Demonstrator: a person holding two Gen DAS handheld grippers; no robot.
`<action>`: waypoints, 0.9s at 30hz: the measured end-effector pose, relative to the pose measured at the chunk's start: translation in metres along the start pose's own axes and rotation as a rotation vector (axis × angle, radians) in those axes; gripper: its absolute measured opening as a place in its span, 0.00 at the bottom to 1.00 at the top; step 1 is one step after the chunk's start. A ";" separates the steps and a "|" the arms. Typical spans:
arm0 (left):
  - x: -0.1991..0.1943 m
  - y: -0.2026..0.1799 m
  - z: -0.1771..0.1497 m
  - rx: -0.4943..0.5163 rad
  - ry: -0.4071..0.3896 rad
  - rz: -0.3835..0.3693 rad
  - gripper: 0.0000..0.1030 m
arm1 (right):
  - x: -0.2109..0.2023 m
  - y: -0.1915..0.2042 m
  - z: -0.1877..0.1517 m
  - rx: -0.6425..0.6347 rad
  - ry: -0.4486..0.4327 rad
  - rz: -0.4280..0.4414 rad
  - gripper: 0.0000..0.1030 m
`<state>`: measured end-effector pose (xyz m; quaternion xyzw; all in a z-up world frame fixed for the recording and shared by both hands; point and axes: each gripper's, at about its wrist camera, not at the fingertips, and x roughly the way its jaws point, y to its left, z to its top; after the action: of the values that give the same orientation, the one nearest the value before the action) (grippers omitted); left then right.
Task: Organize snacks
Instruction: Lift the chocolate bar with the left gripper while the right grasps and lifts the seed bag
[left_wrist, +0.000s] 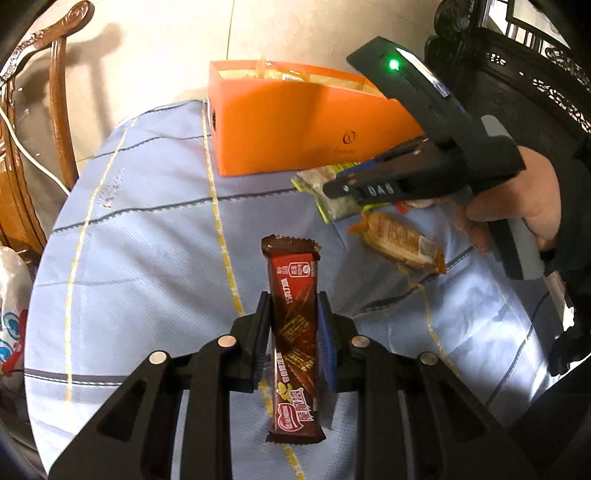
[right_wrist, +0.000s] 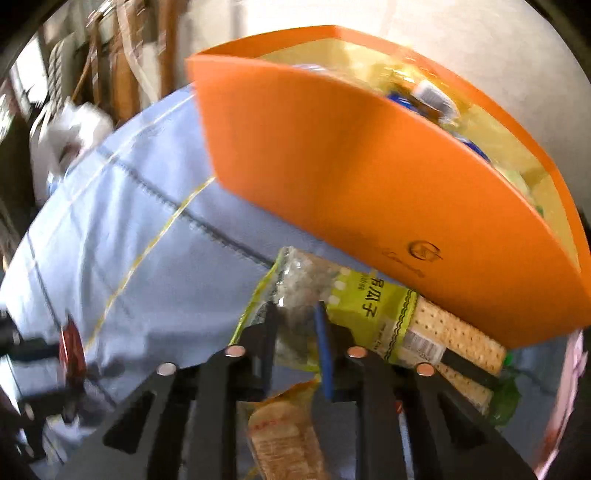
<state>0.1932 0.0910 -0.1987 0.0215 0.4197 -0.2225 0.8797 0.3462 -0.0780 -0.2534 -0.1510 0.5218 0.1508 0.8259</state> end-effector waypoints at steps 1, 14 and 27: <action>-0.003 0.003 0.002 0.000 -0.002 0.009 0.23 | -0.002 0.000 0.000 -0.003 0.003 0.029 0.11; 0.003 0.009 0.005 0.015 0.001 0.016 0.23 | -0.010 -0.049 -0.019 0.263 -0.042 0.253 0.95; 0.030 -0.014 -0.014 0.071 -0.016 0.087 0.00 | 0.023 -0.041 0.004 0.289 0.059 0.140 0.31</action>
<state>0.1937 0.0708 -0.2286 0.0691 0.4032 -0.1991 0.8905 0.3753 -0.1121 -0.2687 0.0017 0.5714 0.1271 0.8107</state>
